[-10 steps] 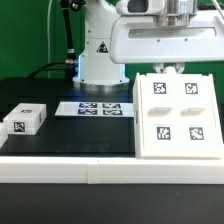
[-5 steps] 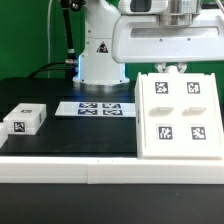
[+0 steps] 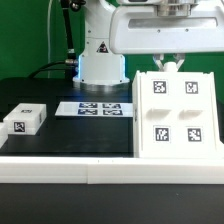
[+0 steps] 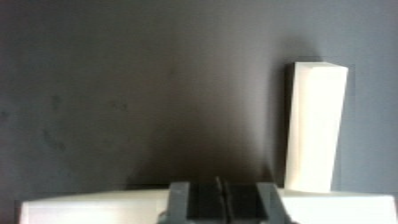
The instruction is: Assemble cabinet
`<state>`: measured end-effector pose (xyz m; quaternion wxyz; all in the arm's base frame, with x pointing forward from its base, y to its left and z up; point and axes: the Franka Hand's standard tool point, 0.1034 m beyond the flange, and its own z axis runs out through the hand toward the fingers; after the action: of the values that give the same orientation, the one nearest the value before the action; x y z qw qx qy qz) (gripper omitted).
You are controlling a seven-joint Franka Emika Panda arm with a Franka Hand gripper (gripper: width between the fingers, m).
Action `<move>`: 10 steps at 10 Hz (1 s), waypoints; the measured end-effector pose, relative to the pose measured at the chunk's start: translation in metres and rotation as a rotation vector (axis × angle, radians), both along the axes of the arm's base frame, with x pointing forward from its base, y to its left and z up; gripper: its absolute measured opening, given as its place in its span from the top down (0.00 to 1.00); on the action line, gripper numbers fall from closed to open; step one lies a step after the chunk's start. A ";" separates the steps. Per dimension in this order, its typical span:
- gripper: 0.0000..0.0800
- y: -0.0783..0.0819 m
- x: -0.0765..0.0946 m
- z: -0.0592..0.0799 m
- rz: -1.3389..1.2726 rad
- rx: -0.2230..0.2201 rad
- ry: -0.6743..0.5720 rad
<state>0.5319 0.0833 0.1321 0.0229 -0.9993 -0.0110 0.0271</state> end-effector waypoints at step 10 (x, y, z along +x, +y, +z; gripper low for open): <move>1.00 0.001 0.012 0.002 0.012 0.003 0.000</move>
Offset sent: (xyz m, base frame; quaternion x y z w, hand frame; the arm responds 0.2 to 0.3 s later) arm 0.0000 0.0000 0.0000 0.0000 0.0000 0.0000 1.0000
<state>0.5444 0.0842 0.1339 0.0241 -0.9992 -0.0170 0.0274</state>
